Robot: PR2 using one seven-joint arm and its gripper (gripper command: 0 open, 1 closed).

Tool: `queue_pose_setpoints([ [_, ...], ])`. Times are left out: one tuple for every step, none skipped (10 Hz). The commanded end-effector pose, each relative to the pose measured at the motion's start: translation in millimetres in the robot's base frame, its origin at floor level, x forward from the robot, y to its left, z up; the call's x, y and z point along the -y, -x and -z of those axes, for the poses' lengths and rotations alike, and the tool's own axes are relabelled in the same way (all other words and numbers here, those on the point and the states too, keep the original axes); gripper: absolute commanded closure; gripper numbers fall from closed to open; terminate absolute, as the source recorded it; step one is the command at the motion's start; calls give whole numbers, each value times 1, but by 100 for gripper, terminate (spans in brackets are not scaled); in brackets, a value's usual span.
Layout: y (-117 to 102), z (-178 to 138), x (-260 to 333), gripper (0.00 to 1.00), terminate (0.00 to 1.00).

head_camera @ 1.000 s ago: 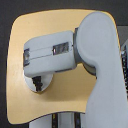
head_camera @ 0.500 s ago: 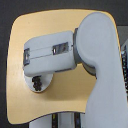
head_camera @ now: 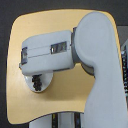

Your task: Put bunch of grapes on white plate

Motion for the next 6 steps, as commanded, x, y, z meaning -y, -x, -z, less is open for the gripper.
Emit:
queue_pose_setpoints([
  [-13,-34,-32,0,0],
  [-16,-42,-32,0,0],
  [-19,-52,-29,0,0],
  [-26,-67,-19,0,0],
  [-34,-83,-9,0,0],
  [-47,-108,-3,0,0],
])
